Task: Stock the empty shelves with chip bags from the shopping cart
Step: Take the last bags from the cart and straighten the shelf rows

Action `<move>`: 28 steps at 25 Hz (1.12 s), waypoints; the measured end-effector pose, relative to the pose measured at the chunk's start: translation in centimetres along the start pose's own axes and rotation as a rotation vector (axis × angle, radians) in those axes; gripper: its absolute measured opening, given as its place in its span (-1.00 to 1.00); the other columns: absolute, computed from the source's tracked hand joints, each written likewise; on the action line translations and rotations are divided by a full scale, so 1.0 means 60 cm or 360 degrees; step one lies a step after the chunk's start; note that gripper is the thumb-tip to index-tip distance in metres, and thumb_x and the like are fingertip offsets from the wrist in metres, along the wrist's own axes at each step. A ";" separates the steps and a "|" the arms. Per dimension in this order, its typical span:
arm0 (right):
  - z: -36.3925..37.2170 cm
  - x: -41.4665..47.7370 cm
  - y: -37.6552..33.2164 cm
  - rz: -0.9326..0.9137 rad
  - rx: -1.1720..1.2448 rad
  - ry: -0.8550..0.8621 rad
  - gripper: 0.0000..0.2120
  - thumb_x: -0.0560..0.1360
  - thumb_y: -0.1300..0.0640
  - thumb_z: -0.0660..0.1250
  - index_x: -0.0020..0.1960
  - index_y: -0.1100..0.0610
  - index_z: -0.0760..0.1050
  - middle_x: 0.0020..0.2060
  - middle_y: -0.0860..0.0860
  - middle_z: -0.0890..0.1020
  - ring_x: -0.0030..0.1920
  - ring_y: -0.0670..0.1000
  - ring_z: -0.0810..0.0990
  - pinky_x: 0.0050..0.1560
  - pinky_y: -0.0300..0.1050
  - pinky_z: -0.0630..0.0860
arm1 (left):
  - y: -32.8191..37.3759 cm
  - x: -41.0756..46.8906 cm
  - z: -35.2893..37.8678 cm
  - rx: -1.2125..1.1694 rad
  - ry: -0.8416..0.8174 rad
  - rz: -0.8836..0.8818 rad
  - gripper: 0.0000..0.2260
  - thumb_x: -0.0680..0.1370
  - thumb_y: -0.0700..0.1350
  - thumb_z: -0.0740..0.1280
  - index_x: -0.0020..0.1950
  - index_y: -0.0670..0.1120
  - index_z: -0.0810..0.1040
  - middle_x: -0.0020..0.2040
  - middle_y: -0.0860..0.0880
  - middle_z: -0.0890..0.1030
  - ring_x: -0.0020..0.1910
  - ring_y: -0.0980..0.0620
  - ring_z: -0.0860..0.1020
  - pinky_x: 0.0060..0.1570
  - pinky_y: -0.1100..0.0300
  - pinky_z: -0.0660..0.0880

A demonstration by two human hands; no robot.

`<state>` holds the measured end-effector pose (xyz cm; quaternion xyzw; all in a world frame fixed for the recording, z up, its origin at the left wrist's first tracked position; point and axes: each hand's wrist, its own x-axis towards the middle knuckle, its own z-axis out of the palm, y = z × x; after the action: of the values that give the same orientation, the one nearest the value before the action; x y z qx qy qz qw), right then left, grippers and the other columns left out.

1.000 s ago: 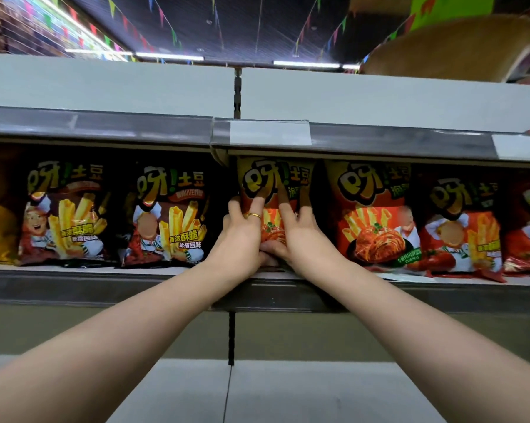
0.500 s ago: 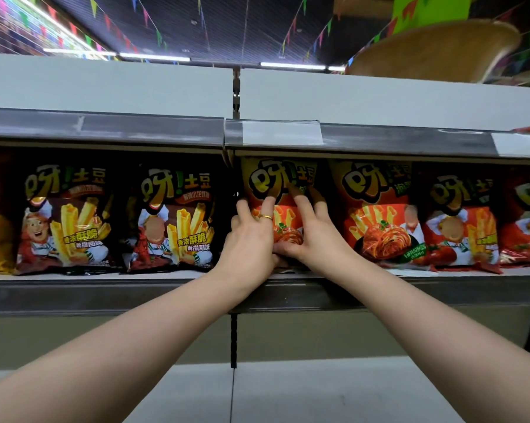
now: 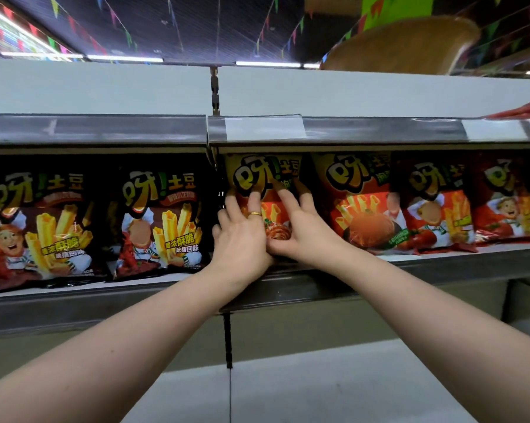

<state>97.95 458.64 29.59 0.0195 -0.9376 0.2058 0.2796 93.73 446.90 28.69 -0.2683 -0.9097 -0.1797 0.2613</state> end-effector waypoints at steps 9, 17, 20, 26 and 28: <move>-0.095 -0.027 0.099 0.0081 -0.0273 0.1024 -0.61 0.49 0.12 0.29 0.22 0.34 0.43 0.15 0.32 0.43 0.14 0.31 0.43 0.14 0.11 0.37 | 0.079 -0.007 -0.009 0.0136 0.0220 0.0101 -0.09 0.42 0.13 0.41 0.52 -0.07 -0.12 0.48 -0.21 -0.12 0.47 -0.24 -0.10 0.44 -0.12 -0.06; -0.114 -0.039 0.182 0.0245 0.0034 0.0369 -0.50 0.59 -0.08 0.11 0.44 0.15 0.17 0.30 0.22 0.25 0.32 0.27 0.29 0.30 0.09 0.30 | 0.221 0.010 0.070 -0.0340 -0.0075 0.0048 -0.17 0.51 0.02 0.35 0.55 -0.09 -0.16 0.53 -0.21 -0.11 0.51 -0.20 -0.01 0.46 0.01 0.01; -0.119 -0.038 0.188 0.0273 0.0197 0.0329 -0.45 0.58 -0.09 0.15 0.44 0.16 0.12 0.33 0.23 0.20 0.35 0.25 0.24 0.31 0.06 0.27 | 0.239 0.024 0.083 -0.0610 -0.0122 -0.0100 -0.13 0.50 -0.13 0.38 0.54 -0.10 -0.21 0.51 -0.21 0.02 0.46 -0.19 0.20 0.43 0.04 0.19; -0.106 -0.023 0.195 0.0223 0.0303 0.0217 -0.47 0.58 -0.09 0.14 0.38 0.25 0.17 0.27 0.30 0.27 0.33 0.27 0.23 0.33 0.13 0.22 | 0.245 0.033 0.091 -0.0419 0.0005 -0.0196 -0.13 0.49 -0.19 0.40 0.54 -0.14 -0.19 0.47 -0.22 0.09 0.41 -0.23 0.27 0.34 0.07 0.25; -0.106 -0.019 0.202 0.0207 0.0313 0.0158 -0.46 0.58 -0.10 0.14 0.37 0.26 0.16 0.26 0.31 0.28 0.32 0.28 0.25 0.31 0.12 0.23 | 0.249 0.040 0.094 -0.0325 -0.0023 -0.0217 -0.12 0.48 -0.17 0.42 0.54 -0.13 -0.17 0.43 -0.24 0.10 0.37 -0.27 0.31 0.31 0.02 0.30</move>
<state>100.37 472.19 29.27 -0.0243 -0.8971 0.3153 0.3085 98.53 462.32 28.34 -0.2324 -0.9046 -0.2868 0.2131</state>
